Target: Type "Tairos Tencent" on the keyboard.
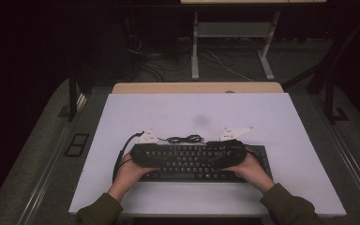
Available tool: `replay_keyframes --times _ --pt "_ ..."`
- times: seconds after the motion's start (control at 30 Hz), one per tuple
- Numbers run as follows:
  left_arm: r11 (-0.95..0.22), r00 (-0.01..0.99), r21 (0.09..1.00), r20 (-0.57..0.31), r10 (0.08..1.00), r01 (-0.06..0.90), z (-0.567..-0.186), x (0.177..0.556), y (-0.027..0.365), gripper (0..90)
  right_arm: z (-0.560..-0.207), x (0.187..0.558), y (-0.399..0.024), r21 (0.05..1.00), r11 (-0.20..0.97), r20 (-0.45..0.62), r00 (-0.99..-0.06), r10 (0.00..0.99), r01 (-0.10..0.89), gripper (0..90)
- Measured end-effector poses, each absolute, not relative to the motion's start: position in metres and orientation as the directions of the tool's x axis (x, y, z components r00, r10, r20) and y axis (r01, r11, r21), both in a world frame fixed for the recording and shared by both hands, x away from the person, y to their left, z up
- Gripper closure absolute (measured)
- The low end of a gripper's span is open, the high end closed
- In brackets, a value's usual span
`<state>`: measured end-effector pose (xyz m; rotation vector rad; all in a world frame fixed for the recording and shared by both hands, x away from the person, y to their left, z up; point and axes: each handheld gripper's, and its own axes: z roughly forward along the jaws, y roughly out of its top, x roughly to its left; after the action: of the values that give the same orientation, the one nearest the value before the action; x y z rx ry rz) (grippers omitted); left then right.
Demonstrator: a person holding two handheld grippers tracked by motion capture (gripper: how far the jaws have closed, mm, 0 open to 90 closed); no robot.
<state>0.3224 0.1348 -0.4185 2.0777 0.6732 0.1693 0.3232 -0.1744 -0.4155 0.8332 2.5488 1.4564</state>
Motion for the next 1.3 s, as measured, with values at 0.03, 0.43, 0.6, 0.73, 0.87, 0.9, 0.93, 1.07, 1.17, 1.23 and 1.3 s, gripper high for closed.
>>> replay_keyframes --times 0.03,0.43,0.6,0.73,0.87,0.9,0.93,1.07,1.17,1.23,1.3 --pt "-0.435 0.842 0.809 -0.129 0.525 0.395 -0.417 0.321 0.136 44.8 -0.415 0.323 -0.176 0.821 0.396 0.183 -0.847 0.500 0.411 26.3" --pt "-0.411 0.829 0.836 -0.088 0.553 0.363 -0.410 0.310 0.149 25.8 -0.411 0.312 -0.199 0.834 0.368 0.180 -0.834 0.522 0.411 22.0" --pt "-0.406 0.826 0.839 -0.086 0.558 0.362 -0.411 0.306 0.154 23.1 -0.412 0.306 -0.214 0.839 0.351 0.182 -0.821 0.541 0.417 20.2" --pt "-0.400 0.821 0.842 -0.086 0.564 0.363 -0.411 0.302 0.159 21.2 -0.412 0.299 -0.229 0.839 0.342 0.181 -0.812 0.555 0.422 20.2" --pt "-0.397 0.816 0.842 -0.085 0.572 0.366 -0.412 0.300 0.164 18.4 -0.414 0.291 -0.244 0.842 0.335 0.172 -0.799 0.577 0.424 20.2" --pt "-0.388 0.813 0.845 -0.091 0.575 0.368 -0.413 0.299 0.165 17.7 -0.414 0.290 -0.246 0.841 0.333 0.173 -0.796 0.580 0.426 20.1" --pt "-0.387 0.812 0.845 -0.090 0.576 0.368 -0.413 0.299 0.166 17.1 -0.415 0.288 -0.251 0.839 0.330 0.177 -0.791 0.585 0.432 20.1" --pt "-0.386 0.811 0.846 -0.089 0.578 0.368 -0.414 0.297 0.169 14.7 -0.417 0.282 -0.263 0.841 0.319 0.176 -0.780 0.601 0.436 20.0" --pt "-0.381 0.811 0.849 -0.091 0.578 0.367 -0.415 0.296 0.171 14.2 -0.418 0.279 -0.272 0.841 0.316 0.173 -0.770 0.614 0.440 19.9" --pt "-0.382 0.812 0.848 -0.093 0.576 0.368 -0.415 0.295 0.173 14.1 -0.418 0.276 -0.277 0.841 0.311 0.171 -0.765 0.621 0.442 20.0" --pt "-0.378 0.809 0.848 -0.095 0.581 0.371 -0.416 0.295 0.175 13.3 -0.419 0.275 -0.283 0.844 0.303 0.170 -0.757 0.630 0.442 20.0"
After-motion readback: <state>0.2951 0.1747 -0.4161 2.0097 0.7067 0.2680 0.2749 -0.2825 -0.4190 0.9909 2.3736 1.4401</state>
